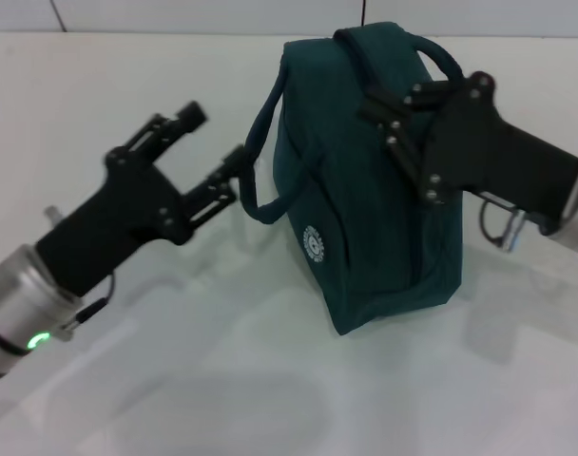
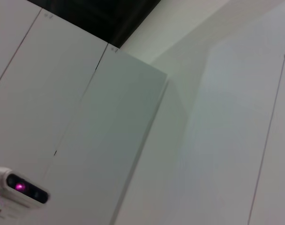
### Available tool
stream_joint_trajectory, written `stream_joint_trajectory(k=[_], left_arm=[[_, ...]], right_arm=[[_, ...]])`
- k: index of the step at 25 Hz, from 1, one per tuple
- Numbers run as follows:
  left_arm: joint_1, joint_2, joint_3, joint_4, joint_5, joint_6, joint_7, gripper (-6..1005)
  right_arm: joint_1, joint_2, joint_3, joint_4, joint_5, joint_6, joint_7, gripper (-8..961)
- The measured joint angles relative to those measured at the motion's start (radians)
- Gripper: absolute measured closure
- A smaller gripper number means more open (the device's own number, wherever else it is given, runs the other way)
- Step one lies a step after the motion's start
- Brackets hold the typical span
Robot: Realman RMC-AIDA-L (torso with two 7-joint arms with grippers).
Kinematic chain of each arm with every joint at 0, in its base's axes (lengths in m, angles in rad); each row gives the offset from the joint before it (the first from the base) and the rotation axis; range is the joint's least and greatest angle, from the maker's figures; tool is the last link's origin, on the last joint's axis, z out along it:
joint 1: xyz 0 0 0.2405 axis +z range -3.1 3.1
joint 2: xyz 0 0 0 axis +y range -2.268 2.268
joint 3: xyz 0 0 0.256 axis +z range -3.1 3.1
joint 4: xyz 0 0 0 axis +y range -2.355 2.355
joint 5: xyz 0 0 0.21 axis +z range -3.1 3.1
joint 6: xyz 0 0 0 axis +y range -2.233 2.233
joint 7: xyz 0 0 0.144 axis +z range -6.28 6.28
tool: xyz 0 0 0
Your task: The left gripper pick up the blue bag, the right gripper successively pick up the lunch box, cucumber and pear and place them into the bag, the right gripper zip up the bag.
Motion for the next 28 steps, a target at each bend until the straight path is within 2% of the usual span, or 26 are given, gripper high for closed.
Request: stream_joint_trajectory(k=[5, 10, 14, 16, 21, 25, 28], left_arm=[[0.057, 0.006, -0.001, 0.036, -0.044, 0.003, -0.009, 243], [0.074, 0.011, -0.029, 0.030, -0.052, -0.002, -0.008, 244], [0.097, 0.004, -0.087, 0.030, -0.052, 0.001, -0.002, 244], [0.110, 0.003, -0.125, 0.036, -0.053, 0.005, -0.022, 243], [0.112, 0.014, -0.124, 0.038, -0.028, 0.026, -0.050, 245], [0.095, 0.018, -0.121, 0.037, 0.032, 0.011, -0.067, 245], [0.065, 0.013, -0.121, 0.032, 0.063, -0.020, -0.077, 244]], right_arm=[[0.013, 0.000, -0.168, -0.079, 0.166, 0.129, -0.020, 936], [0.027, 0.000, -0.260, -0.159, 0.260, 0.226, -0.052, 935], [0.054, 0.000, -0.329, -0.177, 0.355, 0.253, -0.085, 935], [0.063, 0.000, -0.352, -0.178, 0.391, 0.255, -0.098, 935], [0.063, 0.000, -0.362, -0.179, 0.405, 0.255, -0.103, 935], [0.062, 0.000, -0.363, -0.179, 0.406, 0.256, -0.103, 935], [0.059, 0.000, -0.363, -0.179, 0.407, 0.256, -0.102, 936]])
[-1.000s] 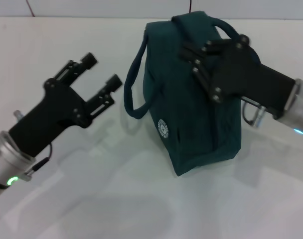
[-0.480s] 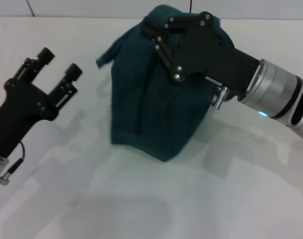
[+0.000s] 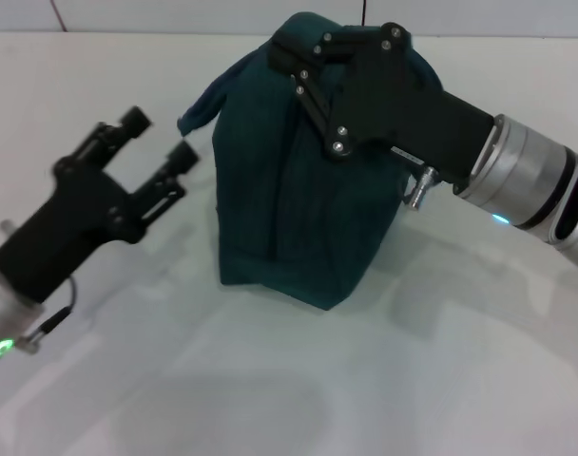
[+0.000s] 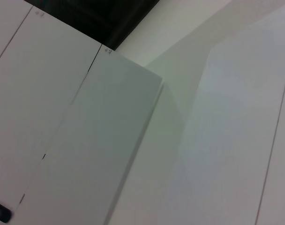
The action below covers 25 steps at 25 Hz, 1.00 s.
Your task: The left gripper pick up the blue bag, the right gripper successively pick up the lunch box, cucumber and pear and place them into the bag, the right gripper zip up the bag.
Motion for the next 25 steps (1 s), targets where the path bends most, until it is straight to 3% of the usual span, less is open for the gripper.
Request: stream_joint_trajectory(k=[9, 25], left_arm=[[-0.104, -0.011, 0.001, -0.003, 0.126, -0.091, -0.087, 244], [-0.030, 0.000, -0.006, 0.022, 0.128, -0.035, -0.108, 251]], right_arm=[[-0.004, 0.000, -0.022, 0.010, 0.032, 0.001, 0.002, 936], [-0.003, 0.000, -0.026, 0.009, 0.038, 0.000, -0.003, 936]])
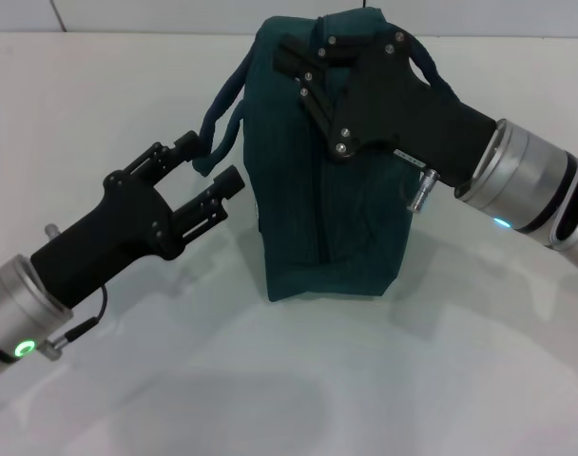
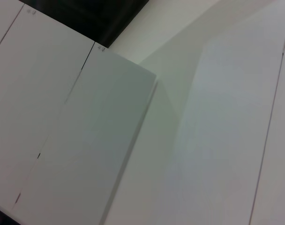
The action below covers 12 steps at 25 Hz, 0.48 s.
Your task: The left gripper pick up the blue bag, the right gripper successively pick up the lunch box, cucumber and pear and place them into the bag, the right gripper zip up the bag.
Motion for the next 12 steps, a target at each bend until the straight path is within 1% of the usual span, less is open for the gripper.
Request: stream_joint_trajectory(k=[2, 6, 12], left_arm=[[0.005, 0.000, 0.003, 0.000, 0.005, 0.013, 0.000, 253], [0.004, -0.010, 0.005, 0.000, 0.023, 0.019, 0.000, 257], [-0.037, -0.021, 0.007, -0.024, 0.059, 0.012, 0.006, 264]], right_arm=[[0.000, 0.000, 0.000, -0.001, 0.000, 0.001, -0.001, 936], [0.006, 0.000, -0.002, -0.007, 0.000, 0.017, -0.002, 936], [0.019, 0.000, -0.011, -0.011, 0.004, 0.024, -0.003, 936]])
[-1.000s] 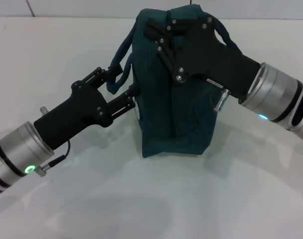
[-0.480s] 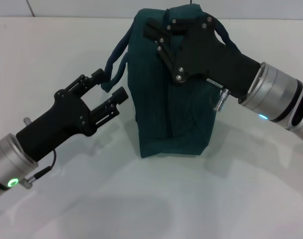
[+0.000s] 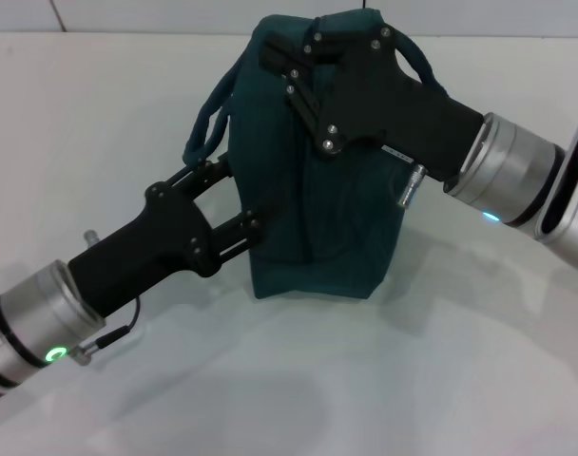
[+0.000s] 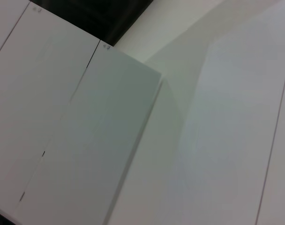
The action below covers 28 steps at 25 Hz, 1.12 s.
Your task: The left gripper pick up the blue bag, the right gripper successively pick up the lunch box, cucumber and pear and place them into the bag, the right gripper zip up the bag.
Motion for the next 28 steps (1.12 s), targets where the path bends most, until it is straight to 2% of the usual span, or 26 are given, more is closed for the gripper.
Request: stream_joint_trajectory(k=[6, 13, 15, 21, 28], left_arm=[[-0.041, -0.003, -0.003, -0.029, -0.007, -0.006, 0.007, 270], [-0.034, -0.003, -0.009, -0.029, -0.057, -0.023, 0.036, 277], [-0.031, -0.004, -0.009, -0.029, -0.063, -0.024, 0.067, 506], [-0.028, -0.007, -0.005, -0.029, -0.065, -0.023, 0.145, 716], [-0.031, -0.002, 0.000, -0.026, -0.053, -0.019, 0.203, 828]], right_arm=[[0.003, 0.000, -0.020, 0.000, 0.027, 0.002, 0.000, 935], [-0.007, 0.000, -0.029, 0.000, 0.033, -0.008, -0.001, 935], [-0.013, 0.000, -0.029, 0.000, 0.034, -0.010, -0.001, 935], [-0.028, 0.000, -0.029, 0.000, 0.045, -0.034, 0.001, 935], [-0.035, 0.000, -0.054, -0.008, 0.047, -0.062, 0.006, 935]])
